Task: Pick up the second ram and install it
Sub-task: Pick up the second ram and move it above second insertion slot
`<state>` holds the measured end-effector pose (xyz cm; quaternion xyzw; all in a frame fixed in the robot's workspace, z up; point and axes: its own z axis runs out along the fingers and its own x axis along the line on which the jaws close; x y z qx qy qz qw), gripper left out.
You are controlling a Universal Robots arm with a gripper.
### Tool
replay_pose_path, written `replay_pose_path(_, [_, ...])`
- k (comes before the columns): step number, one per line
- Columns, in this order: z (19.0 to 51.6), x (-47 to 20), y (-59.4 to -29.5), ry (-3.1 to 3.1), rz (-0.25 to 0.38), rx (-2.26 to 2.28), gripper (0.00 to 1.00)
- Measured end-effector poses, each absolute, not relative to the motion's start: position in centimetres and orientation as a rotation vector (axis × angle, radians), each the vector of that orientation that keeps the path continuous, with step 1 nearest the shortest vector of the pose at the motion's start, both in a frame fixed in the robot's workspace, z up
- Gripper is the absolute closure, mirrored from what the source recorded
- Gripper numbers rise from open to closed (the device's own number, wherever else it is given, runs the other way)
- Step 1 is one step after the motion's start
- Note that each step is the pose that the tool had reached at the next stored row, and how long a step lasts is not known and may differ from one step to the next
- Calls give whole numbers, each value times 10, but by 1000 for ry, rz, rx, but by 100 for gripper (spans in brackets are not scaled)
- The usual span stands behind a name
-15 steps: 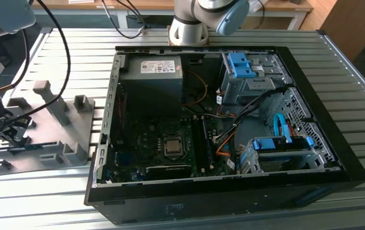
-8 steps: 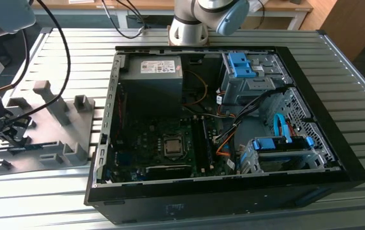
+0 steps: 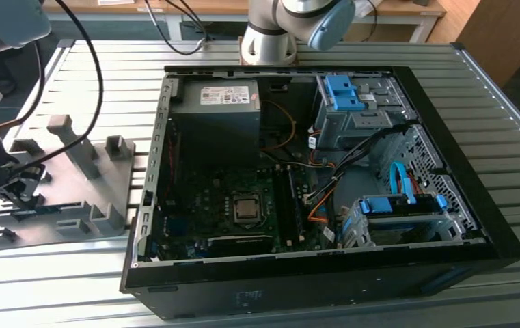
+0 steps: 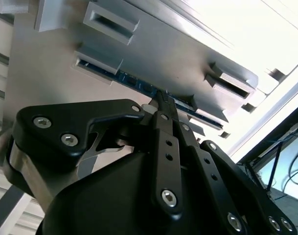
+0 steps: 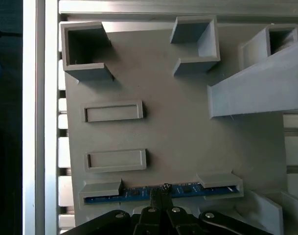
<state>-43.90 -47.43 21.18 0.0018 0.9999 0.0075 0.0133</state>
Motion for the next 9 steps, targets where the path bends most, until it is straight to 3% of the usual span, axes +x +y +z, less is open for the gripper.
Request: replay_pose_path(9, [212, -439, -474, 3109, 26, -202, 90])
